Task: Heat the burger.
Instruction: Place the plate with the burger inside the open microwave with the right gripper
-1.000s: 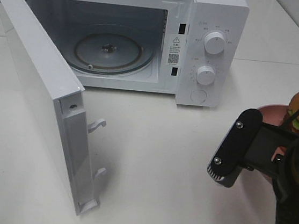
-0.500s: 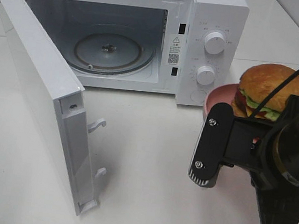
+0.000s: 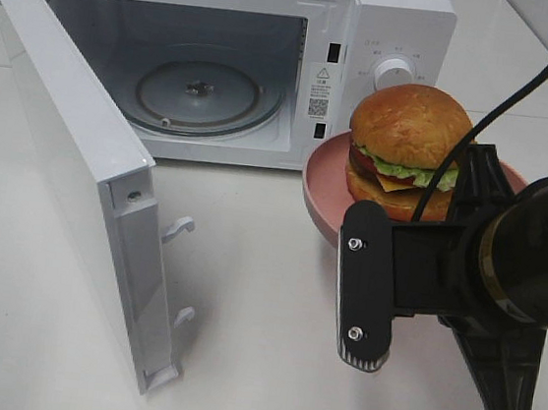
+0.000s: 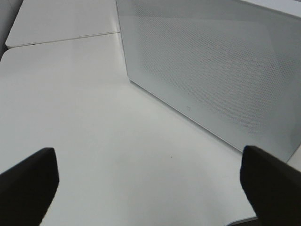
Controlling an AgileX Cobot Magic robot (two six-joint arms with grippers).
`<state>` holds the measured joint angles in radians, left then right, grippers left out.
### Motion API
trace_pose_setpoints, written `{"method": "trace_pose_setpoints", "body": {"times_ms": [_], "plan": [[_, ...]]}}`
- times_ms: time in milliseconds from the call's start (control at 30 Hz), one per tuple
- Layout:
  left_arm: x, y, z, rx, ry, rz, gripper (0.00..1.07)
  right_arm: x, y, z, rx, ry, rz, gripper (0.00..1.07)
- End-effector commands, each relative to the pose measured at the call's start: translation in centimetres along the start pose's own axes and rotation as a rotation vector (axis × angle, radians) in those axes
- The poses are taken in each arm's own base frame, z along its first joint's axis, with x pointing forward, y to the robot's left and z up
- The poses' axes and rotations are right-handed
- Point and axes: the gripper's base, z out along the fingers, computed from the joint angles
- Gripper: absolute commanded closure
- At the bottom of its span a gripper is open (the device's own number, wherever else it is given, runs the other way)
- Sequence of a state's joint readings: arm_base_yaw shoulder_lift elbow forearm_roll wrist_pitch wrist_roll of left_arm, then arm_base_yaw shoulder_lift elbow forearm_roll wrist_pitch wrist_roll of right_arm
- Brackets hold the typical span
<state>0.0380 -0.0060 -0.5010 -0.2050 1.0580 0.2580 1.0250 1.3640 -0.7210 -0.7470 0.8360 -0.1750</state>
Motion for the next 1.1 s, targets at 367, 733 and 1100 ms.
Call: {"method": "trace_pose_setpoints", "body": {"times_ms": [367,733,1100], "plan": [[0.1,-0.1,-0.2,-0.001,-0.032,0.0,0.09,-1.3,-0.7,-0.4,0.091,-0.152,-0.187,1.02],[0.1,-0.1,-0.2,-0.001,-0.032,0.0,0.09,-2.3,-0.9,-0.6,0.149,-0.248,-0.328,1.02],[0.1,-0.1,-0.2,-0.001,-0.032,0.0,0.09,-0.3,-3.0,1.1,0.15,-0.298,-0.376,1.02]]}}
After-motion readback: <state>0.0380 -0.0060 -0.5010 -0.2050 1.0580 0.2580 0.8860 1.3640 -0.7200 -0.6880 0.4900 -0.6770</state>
